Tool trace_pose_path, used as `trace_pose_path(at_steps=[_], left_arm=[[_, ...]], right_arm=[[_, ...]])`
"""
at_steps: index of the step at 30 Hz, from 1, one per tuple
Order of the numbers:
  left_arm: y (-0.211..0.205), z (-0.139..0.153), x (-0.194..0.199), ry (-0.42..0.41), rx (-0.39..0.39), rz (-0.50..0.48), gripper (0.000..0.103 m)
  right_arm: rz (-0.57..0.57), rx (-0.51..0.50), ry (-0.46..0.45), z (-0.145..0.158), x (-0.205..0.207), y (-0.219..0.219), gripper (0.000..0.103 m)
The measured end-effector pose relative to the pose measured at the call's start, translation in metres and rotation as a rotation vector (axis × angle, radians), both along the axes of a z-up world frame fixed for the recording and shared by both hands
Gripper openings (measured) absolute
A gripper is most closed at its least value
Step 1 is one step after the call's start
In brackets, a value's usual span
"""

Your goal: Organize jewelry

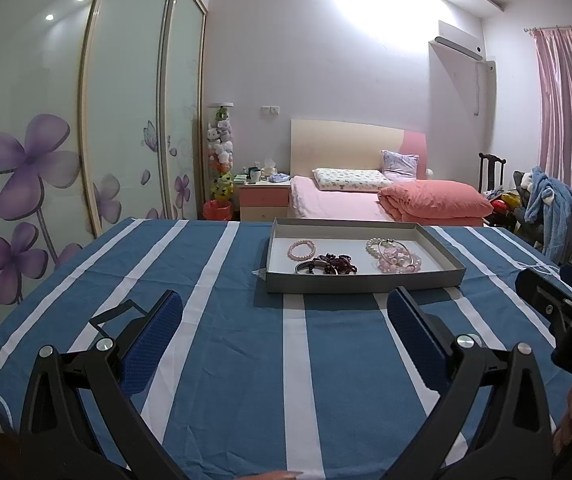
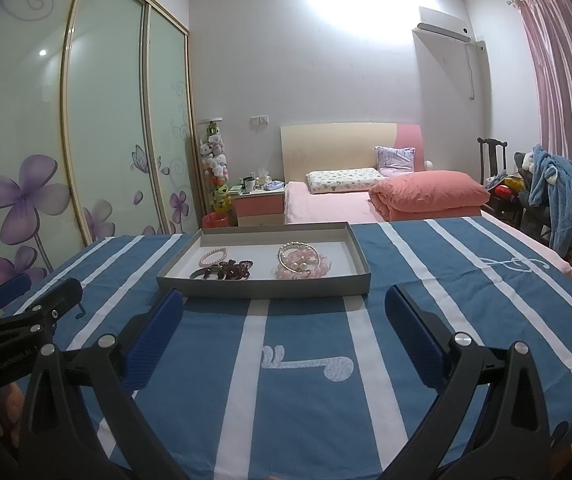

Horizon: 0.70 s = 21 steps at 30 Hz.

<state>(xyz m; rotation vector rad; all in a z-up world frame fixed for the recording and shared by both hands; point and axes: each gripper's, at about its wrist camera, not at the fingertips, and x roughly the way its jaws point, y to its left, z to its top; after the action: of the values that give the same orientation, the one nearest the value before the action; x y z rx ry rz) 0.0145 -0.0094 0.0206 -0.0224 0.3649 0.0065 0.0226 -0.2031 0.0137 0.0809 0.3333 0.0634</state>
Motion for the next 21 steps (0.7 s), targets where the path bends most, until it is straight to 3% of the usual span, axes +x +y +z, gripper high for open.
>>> trace_pose_path(at_steps=[21], left_arm=[[0.0015, 0.0, 0.0032, 0.002, -0.002, -0.004, 0.101]], right_arm=[[0.001, 0.0, 0.004, -0.0028, 0.0007, 0.0009, 0.099]])
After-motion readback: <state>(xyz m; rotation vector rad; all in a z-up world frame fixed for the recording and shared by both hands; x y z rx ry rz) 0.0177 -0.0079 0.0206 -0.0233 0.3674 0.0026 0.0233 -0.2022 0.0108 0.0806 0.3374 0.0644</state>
